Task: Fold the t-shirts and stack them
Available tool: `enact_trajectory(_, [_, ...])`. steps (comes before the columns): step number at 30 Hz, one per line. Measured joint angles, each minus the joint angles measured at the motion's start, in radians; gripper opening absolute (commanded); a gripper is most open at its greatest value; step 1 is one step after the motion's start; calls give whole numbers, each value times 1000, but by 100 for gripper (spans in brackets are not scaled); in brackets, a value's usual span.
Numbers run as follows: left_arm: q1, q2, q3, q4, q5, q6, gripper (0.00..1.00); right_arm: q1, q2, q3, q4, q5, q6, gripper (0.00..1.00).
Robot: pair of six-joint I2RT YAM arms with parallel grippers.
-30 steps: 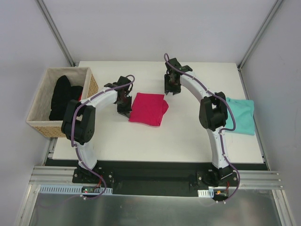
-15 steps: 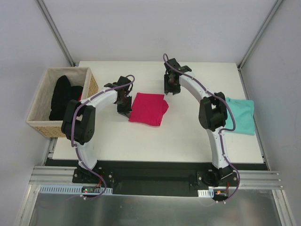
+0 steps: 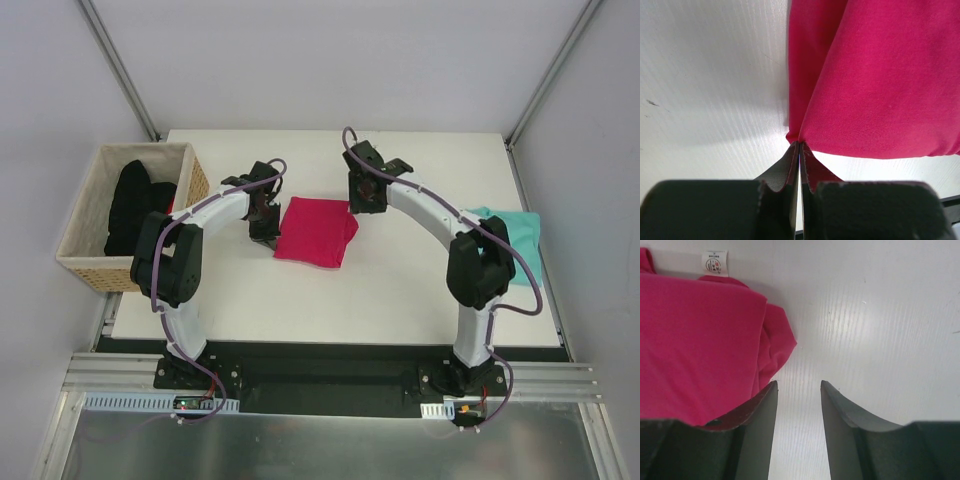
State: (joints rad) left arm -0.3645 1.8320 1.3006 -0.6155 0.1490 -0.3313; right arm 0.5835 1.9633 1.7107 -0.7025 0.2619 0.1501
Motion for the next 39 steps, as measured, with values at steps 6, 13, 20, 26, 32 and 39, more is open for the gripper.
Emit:
enact_trajectory(6, [0, 0, 2, -1, 1, 0, 0, 47, -98, -134, 33, 68, 61, 37])
enact_trajectory(13, [0, 0, 13, 0, 5, 1, 0, 113, -101, -182, 34, 101, 109, 36])
enact_trajectory(20, [0, 0, 13, 0, 5, 1, 0, 181, -101, -192, 33, 127, 129, 36])
enact_trajectory(26, [0, 0, 13, -1, 5, 1, 0, 237, -101, -239, 26, 154, 164, 36])
enact_trajectory(32, [0, 0, 13, 0, 5, 1, 0, 307, -102, -283, 13, 171, 206, 36])
enact_trajectory(39, [0, 0, 13, -1, 5, 2, 0, 337, -102, -290, 8, 182, 236, 36])
